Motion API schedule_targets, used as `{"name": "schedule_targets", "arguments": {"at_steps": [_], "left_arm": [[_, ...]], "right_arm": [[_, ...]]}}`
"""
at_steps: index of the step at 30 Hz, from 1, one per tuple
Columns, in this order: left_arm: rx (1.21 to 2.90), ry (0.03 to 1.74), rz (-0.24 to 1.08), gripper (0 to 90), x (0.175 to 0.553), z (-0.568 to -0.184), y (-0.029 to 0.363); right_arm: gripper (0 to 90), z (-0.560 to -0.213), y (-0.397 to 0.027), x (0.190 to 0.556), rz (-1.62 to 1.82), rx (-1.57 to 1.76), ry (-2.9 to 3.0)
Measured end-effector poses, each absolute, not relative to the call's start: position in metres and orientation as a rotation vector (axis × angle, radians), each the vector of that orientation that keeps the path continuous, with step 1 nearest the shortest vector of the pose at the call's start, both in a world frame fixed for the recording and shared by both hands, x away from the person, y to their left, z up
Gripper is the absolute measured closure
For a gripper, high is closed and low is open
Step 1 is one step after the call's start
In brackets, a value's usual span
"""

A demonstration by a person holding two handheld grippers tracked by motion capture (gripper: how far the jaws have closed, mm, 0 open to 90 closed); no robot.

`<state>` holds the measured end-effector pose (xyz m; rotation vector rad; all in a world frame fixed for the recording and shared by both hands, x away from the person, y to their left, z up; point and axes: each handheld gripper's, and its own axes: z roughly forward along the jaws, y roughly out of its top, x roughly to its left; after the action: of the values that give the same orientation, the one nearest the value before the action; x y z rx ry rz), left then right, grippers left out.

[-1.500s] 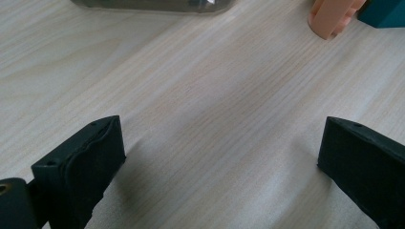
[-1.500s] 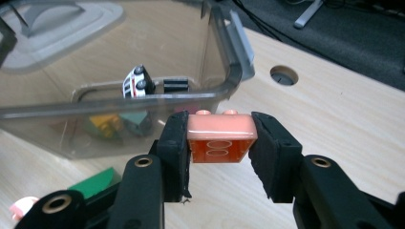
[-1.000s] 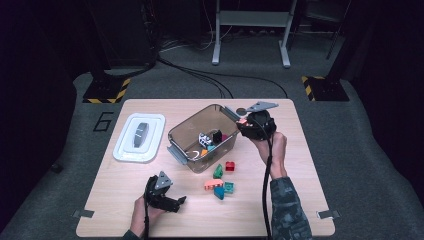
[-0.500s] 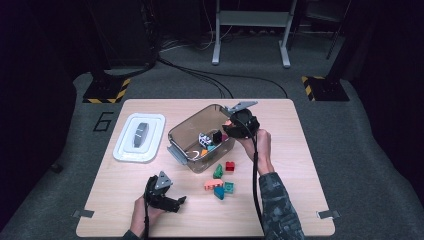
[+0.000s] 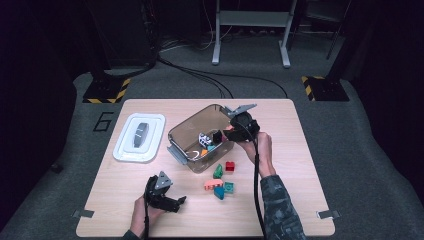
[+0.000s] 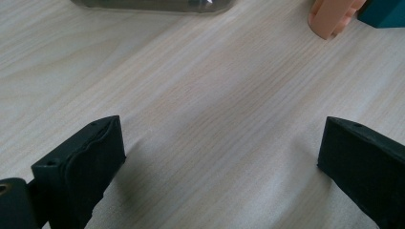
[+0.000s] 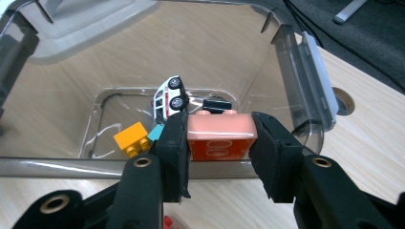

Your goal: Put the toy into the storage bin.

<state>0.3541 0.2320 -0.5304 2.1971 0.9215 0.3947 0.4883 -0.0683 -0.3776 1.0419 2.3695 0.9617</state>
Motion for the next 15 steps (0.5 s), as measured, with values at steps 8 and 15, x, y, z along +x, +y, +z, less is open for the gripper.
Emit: {"name": "schedule_targets", "arguments": {"at_steps": [8,15], "left_arm": [[2.191,0.923,0.399,1.9,0.354,-0.531,0.232],[2.198,0.922,0.393,1.9,0.354,-0.530,0.232]], "right_arm": [[48.0,-0.378,-0.071,0.483,0.955,1.064,2.370],[28.9,-0.380,-0.081,0.466,1.034,1.108,2.308]]}}
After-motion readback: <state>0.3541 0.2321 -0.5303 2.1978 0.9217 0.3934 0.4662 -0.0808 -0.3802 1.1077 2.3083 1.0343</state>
